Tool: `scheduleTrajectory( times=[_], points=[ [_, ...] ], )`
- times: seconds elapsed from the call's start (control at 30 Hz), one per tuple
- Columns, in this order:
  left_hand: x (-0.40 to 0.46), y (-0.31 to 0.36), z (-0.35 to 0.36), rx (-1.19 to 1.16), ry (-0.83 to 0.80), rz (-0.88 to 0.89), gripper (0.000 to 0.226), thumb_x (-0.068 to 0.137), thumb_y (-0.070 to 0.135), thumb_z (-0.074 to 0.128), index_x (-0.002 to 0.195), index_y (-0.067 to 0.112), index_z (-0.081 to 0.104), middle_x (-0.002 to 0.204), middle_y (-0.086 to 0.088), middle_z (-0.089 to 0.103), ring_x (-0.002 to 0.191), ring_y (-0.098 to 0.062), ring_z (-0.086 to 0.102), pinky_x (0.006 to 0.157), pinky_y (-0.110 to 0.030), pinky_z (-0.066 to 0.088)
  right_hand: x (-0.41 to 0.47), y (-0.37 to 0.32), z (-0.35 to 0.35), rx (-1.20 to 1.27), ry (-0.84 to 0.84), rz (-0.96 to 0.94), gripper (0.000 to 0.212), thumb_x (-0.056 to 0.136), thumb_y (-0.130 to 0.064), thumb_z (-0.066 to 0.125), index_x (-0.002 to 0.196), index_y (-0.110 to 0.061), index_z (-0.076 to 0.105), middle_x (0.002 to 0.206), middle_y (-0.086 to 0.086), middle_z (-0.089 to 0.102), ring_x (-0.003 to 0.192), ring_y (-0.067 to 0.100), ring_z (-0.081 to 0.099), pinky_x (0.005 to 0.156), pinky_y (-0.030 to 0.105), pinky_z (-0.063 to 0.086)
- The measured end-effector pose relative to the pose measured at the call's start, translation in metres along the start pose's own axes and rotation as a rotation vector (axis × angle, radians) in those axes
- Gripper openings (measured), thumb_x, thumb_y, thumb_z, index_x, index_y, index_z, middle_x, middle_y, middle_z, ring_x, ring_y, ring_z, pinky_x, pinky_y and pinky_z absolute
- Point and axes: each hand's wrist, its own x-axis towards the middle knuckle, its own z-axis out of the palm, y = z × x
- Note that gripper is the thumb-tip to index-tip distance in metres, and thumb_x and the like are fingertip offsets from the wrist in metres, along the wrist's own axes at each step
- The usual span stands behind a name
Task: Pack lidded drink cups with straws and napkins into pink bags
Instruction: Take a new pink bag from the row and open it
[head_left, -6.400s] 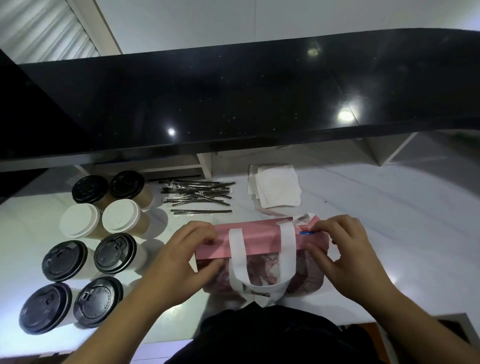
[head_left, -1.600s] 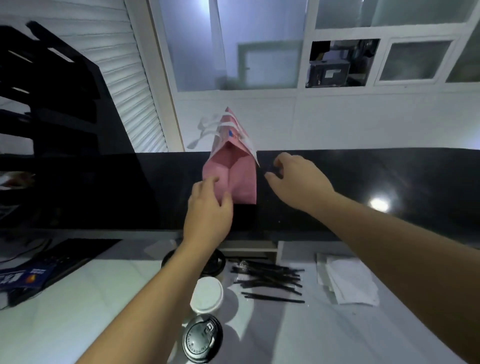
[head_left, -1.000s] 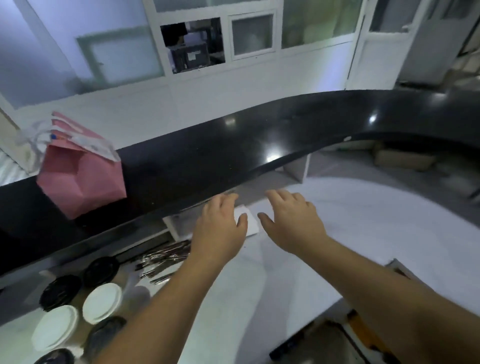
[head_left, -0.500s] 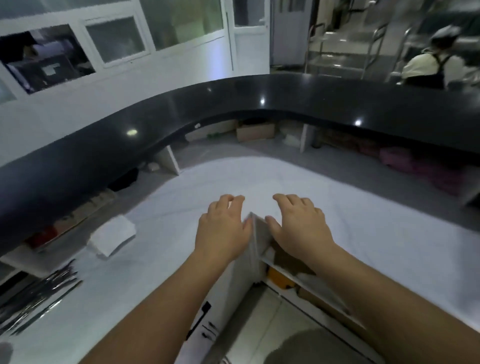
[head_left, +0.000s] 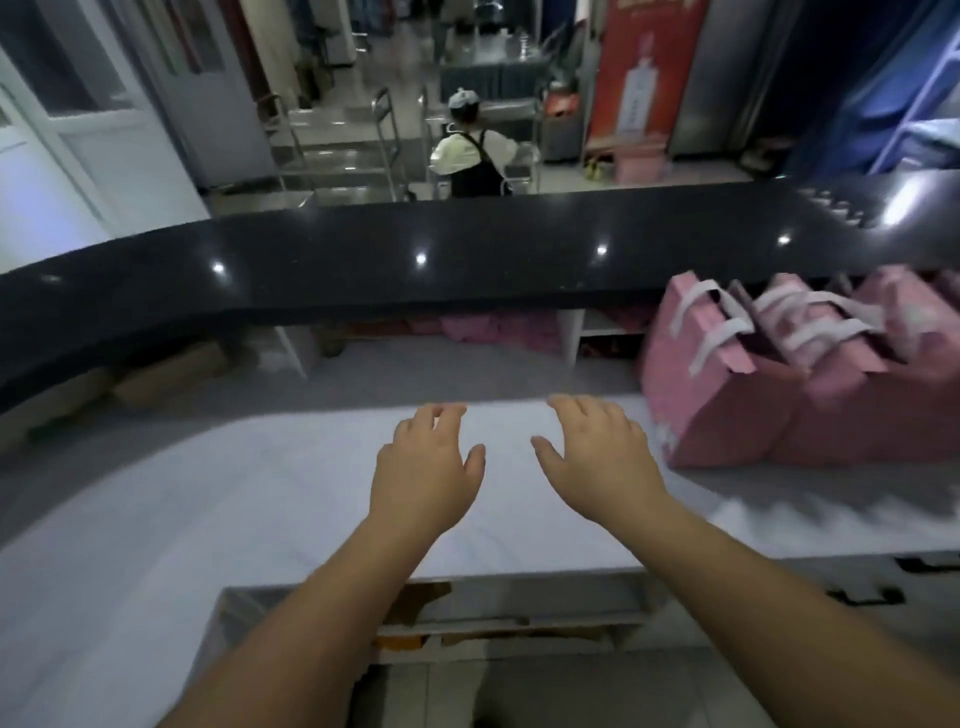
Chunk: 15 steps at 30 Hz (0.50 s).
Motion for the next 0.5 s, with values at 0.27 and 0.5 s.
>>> scheduleTrajectory(
  times=[0.27, 0.5],
  points=[
    [0.102, 0.084, 0.021, -0.126, -0.114, 0.258, 0.058, 0.102, 0.049, 0.05, 0.155, 0.027, 0.039, 0.155, 0.0, 0.044, 0.134, -0.028, 0.048, 0.102, -0.045, 0.047, 0.034, 0.11, -0.052, -0.033, 0.153, 0.353, 0.045, 0.098, -0.043, 0.054, 0.134, -0.016, 0.055, 0.127, 0.011, 0.06, 0.116, 0.036, 0.053, 0.094, 0.047, 0.047],
    [0.158, 0.179, 0.049, -0.206, -0.221, 0.365, 0.061, 0.098, 0.053, 0.054, 0.152, 0.028, 0.042, 0.152, 0.0, 0.047, 0.131, -0.028, 0.052, 0.097, -0.047, 0.051, 0.062, 0.191, -0.078, 0.052, 0.201, 0.511, 0.032, 0.098, -0.032, 0.053, 0.124, -0.013, 0.058, 0.121, 0.013, 0.061, 0.114, 0.036, 0.054, 0.089, 0.049, 0.048]
  ],
)
